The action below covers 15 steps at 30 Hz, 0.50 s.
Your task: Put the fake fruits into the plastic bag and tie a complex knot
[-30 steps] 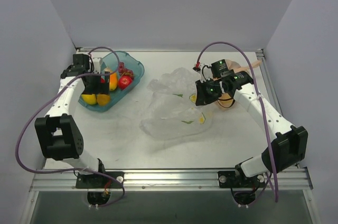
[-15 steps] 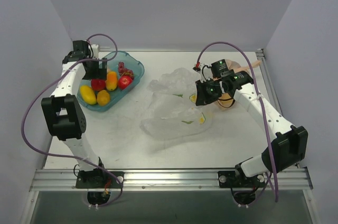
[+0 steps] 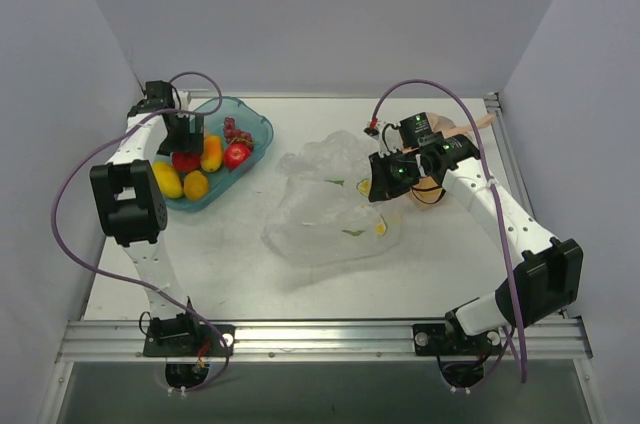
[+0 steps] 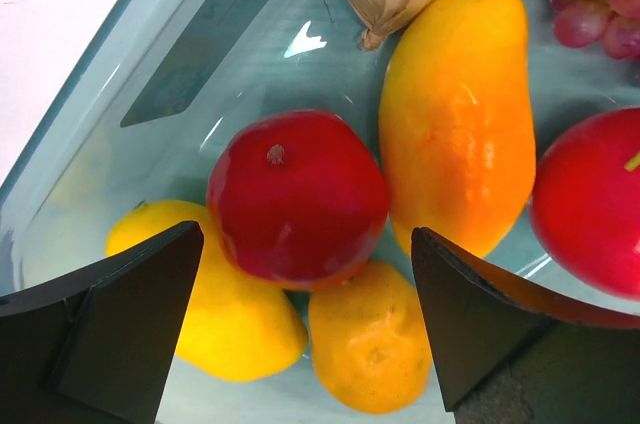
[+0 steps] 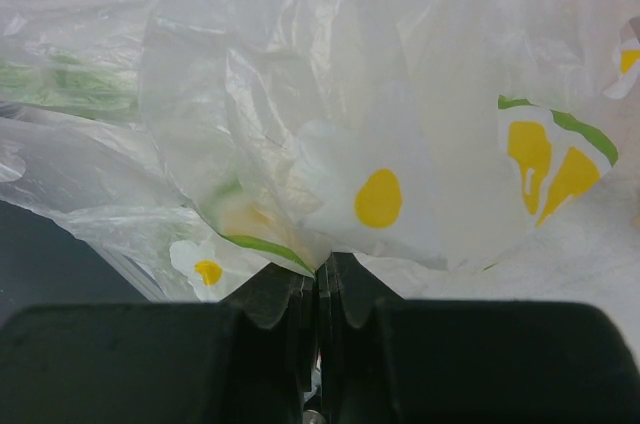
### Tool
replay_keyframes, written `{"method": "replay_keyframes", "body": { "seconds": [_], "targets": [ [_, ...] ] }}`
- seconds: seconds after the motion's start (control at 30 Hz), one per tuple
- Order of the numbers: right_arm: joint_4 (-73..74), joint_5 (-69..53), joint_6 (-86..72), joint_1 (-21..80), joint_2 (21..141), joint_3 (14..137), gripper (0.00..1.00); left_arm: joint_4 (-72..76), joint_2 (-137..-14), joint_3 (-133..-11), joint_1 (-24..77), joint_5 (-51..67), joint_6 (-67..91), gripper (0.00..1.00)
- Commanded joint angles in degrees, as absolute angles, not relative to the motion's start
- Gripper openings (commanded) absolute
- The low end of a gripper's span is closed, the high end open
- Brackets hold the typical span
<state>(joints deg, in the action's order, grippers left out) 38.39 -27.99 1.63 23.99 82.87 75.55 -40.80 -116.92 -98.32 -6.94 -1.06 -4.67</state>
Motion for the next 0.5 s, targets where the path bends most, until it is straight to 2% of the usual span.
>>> {"method": "replay_keyframes", "body": {
  "seconds": [0.0,0.37,0.47],
  "targets": [
    [40.08,-29.71,2.63,24.08,82.09,77.17,0.0,-38.23,-118.56,-100.9,-7.73,-1.32,-2.73,0.97],
    [40.52,-30.85,3.16,24.0,82.53,77.43,0.0,-37.35,-121.73,-100.9,-7.73,-2.99,-0.26,0.97],
    [40.52,-31.03,3.16,24.08,82.53,77.43,0.0,-37.18,-121.29,-101.25,-7.91,-2.03,-0.26,0.94]
  ]
}}
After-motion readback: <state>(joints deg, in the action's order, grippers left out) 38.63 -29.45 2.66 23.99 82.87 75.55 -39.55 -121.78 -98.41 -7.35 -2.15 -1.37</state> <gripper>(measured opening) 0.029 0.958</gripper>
